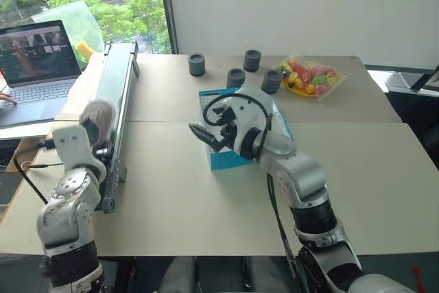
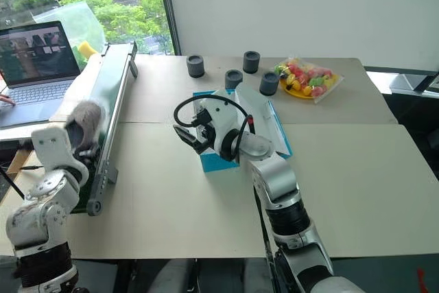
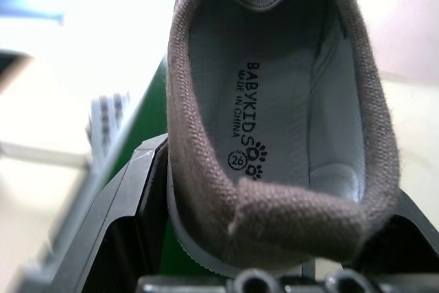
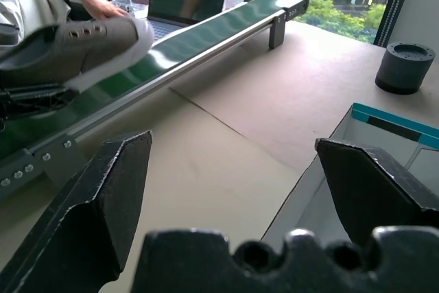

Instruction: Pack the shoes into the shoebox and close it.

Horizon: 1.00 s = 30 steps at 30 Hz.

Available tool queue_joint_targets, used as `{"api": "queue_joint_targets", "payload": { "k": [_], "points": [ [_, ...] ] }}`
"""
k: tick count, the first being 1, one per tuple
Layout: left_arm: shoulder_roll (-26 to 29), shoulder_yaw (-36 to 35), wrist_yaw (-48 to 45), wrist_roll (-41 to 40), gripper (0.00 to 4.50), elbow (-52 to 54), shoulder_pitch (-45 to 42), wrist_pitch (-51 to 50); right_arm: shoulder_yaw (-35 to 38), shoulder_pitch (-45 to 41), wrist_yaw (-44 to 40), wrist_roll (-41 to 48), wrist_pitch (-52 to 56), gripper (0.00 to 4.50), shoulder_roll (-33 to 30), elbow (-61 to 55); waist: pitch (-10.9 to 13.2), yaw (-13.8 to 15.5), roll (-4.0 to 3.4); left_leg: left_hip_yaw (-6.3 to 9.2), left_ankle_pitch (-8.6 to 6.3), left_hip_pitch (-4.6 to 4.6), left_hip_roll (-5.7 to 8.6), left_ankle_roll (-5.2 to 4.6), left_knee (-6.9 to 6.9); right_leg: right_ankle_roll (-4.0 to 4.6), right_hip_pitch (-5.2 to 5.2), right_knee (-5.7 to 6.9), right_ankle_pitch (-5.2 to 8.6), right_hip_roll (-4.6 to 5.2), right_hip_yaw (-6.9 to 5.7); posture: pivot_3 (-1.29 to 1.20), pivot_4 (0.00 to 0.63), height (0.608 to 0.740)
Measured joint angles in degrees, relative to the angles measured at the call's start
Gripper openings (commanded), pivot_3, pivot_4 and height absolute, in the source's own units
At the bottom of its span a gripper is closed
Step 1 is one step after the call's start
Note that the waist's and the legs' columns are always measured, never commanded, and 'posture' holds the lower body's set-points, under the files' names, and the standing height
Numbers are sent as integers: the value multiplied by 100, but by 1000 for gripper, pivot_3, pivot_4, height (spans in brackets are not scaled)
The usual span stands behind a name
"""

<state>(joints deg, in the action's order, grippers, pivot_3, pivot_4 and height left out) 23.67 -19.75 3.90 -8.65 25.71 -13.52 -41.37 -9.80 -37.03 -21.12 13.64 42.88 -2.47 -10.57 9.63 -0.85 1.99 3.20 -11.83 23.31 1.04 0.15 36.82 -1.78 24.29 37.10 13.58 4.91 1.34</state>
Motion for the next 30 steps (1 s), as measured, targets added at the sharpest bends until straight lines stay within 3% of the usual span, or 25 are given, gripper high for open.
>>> {"api": "queue_joint_targets", "payload": {
  "k": [4,8,11,15,21,30],
  "points": [
    [-160,794,55,530,2749,779,-319,1104,1049,-434,552,703,613,4500,749,642,-3,4,-6,-3,-2,-4,2,0,-7,-11,-2,-7,-6,20,16,0,150,740],
    [-1078,1552,-99,241,2749,879,-43,1206,3131,-756,1698,2707,1688,4500,783,1688,-3,42,-6,-3,-2,9,2,-5,-5,-21,-3,-22,-12,22,15,0,150,740],
    [-1242,1782,-190,152,2749,893,22,1104,3859,-770,2214,3574,1944,4500,783,2192,1,-46,-13,-22,-4,19,0,-9,-6,-19,17,-9,-12,2,31,0,150,740],
    [-1338,2080,-371,138,2749,955,-17,1070,3983,-871,2563,4424,2109,4500,782,2296,1,-197,-16,-39,-5,14,-5,-12,-7,-20,15,-2,-11,-9,56,0,150,740],
    [-1634,2038,-517,-227,2749,946,-209,670,3888,-950,3015,5399,1961,4500,783,2280,1,-157,-16,-55,-4,0,-4,-13,5,-23,-10,-9,-11,-15,52,0,150,740],
    [-1956,1160,-390,-885,2749,628,-514,143,3469,-946,3343,6014,1400,4500,776,2112,1,-175,-16,-65,-5,1,-10,-14,5,-24,-7,-10,-12,-23,55,0,150,740]
  ]
}}
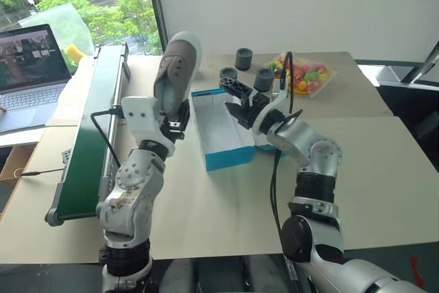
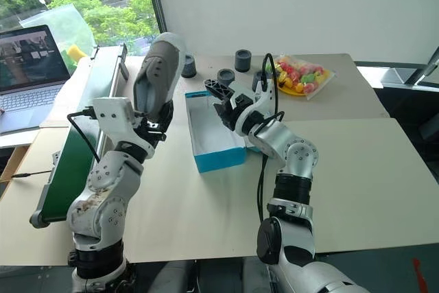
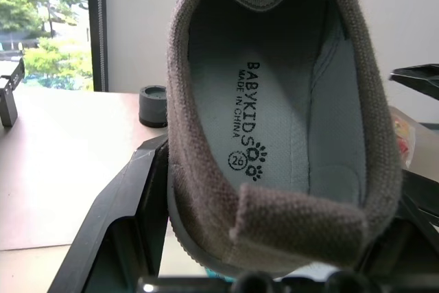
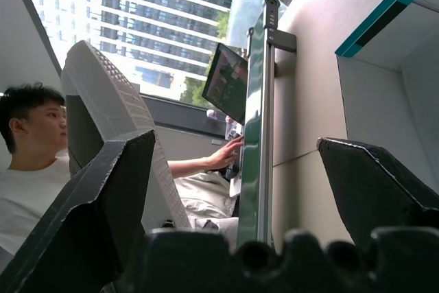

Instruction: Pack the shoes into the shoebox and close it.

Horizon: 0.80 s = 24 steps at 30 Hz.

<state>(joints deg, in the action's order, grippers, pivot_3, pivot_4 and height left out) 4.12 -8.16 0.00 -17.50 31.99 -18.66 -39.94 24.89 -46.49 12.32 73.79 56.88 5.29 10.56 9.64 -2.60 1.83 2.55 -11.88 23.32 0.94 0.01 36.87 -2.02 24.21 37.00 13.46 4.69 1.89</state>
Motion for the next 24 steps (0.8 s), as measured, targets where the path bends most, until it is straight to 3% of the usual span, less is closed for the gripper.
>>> {"api": "queue_joint_targets", "payload": {
  "k": [14,24],
  "points": [
    [44,-49,-145,-502,2749,-320,-440,-574,-730,6,38,-114,-264,4500,-34,-236,0,11,0,1,0,3,0,0,1,-1,1,-2,-1,-1,0,0,150,740],
    [168,103,-301,-516,2749,-406,-489,-572,-844,8,40,-291,-289,4500,-40,-417,0,15,0,2,0,5,0,0,0,-1,3,-2,-1,-1,0,0,150,740]
  ]
}}
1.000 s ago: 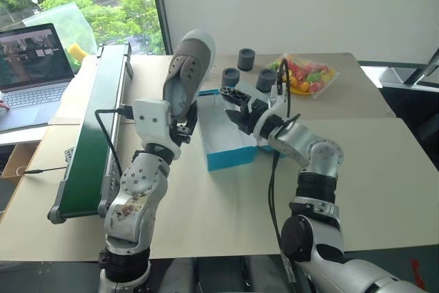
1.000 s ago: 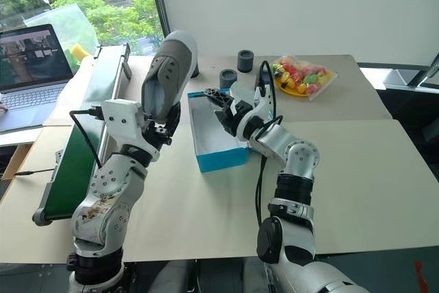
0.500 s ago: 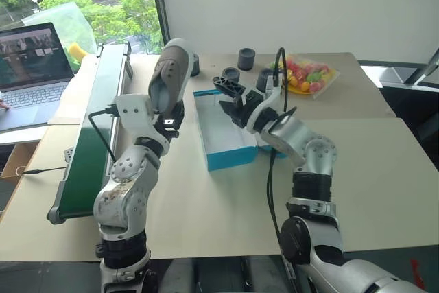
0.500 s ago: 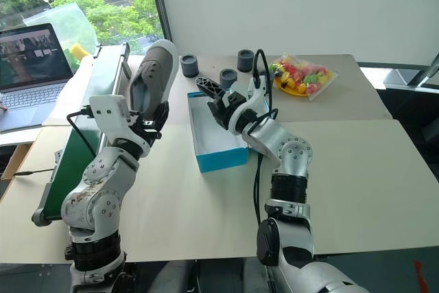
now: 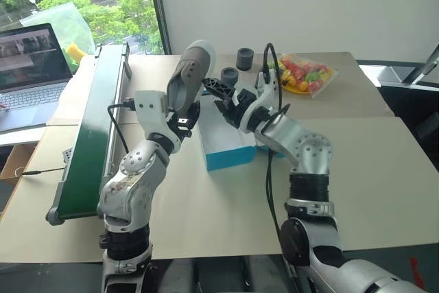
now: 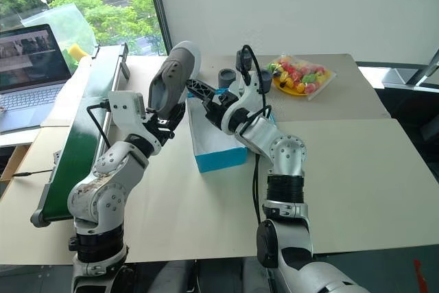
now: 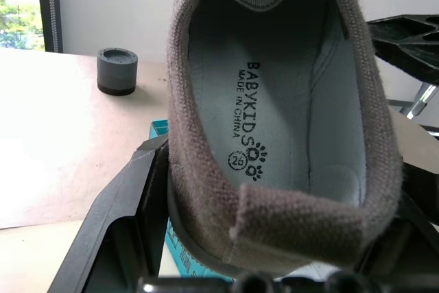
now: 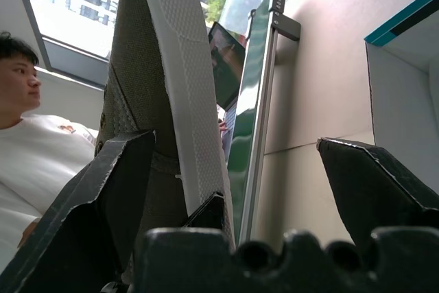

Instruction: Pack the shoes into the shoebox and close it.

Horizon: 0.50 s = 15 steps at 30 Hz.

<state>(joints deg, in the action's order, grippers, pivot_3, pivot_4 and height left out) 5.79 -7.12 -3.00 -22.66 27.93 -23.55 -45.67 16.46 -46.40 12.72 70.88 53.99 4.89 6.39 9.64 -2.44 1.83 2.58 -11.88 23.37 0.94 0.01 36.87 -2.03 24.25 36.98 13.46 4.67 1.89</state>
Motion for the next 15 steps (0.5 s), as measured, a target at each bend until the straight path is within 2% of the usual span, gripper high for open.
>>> {"api": "queue_joint_targets", "payload": {
  "k": [6,15],
  "points": [
    [7,106,-51,-18,2749,1,-8,0,-9,-20,-42,-61,-124,4500,3,13,0,-4,0,0,0,-1,0,0,0,0,1,1,0,0,1,0,150,740],
    [21,91,-64,-30,2749,5,-7,-72,-40,-449,-705,-521,-544,4500,14,831,0,-6,0,-2,0,0,0,0,0,0,2,0,0,0,1,0,150,740]
  ]
}}
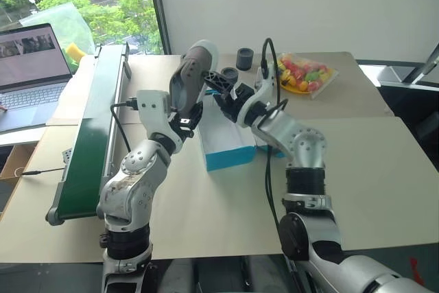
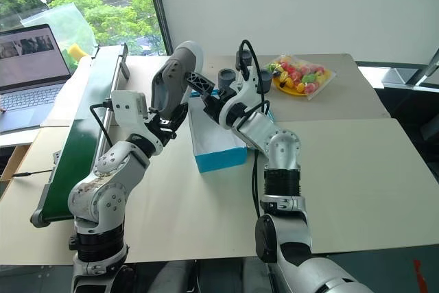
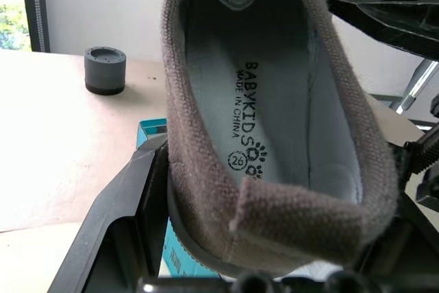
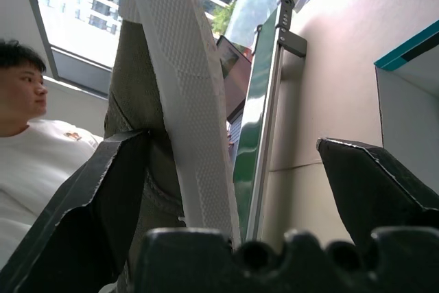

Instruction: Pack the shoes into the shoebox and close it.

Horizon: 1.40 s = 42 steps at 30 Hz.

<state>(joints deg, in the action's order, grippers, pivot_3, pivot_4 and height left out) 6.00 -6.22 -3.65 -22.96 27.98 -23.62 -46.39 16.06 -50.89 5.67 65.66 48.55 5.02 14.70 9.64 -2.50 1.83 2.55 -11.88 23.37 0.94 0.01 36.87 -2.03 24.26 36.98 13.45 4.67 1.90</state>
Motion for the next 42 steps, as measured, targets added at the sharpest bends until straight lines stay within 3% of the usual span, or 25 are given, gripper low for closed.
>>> {"api": "queue_joint_targets", "payload": {
  "k": [4,8,17,22,31,33,36,42],
  "points": [
    [25,-35,3,1,2749,0,0,-19,-2,-128,-329,-189,-124,4500,5,324,0,7,0,2,0,1,0,0,0,0,0,-1,0,0,0,0,150,740],
    [29,-37,4,1,2729,-1,1,-36,-1,-170,-475,-254,-188,3435,9,395,0,6,0,5,0,2,0,0,0,0,1,0,0,1,0,0,150,740],
    [19,-24,3,1,2729,18,60,-127,-2,-170,-476,-231,-190,504,14,316,0,6,0,10,0,1,0,0,0,0,1,1,0,1,0,0,150,740],
    [5,-28,1,-11,2729,146,63,-101,5,-164,-456,-93,-49,263,22,98,0,5,0,18,0,4,-1,0,0,0,3,2,0,1,0,0,150,740],
    [119,-39,-37,-92,2729,369,63,-85,50,-153,-341,509,42,263,30,-69,0,3,0,21,0,1,-1,0,0,0,2,2,0,1,1,0,150,740],
    [135,-32,-38,-86,3627,367,73,-82,50,-153,-274,542,42,261,31,-69,0,5,0,20,0,2,0,0,0,0,3,2,0,1,1,0,150,740],
    [215,198,-122,-60,4463,283,168,-130,-11,-153,-281,743,62,261,32,-92,0,4,0,19,0,3,0,0,0,0,3,1,0,1,1,0,150,740],
    [201,372,-210,-138,4463,275,242,-156,-151,-153,-292,764,20,261,31,-164,0,2,0,20,0,-1,-1,0,0,0,2,2,0,0,1,0,150,740]
  ]
}}
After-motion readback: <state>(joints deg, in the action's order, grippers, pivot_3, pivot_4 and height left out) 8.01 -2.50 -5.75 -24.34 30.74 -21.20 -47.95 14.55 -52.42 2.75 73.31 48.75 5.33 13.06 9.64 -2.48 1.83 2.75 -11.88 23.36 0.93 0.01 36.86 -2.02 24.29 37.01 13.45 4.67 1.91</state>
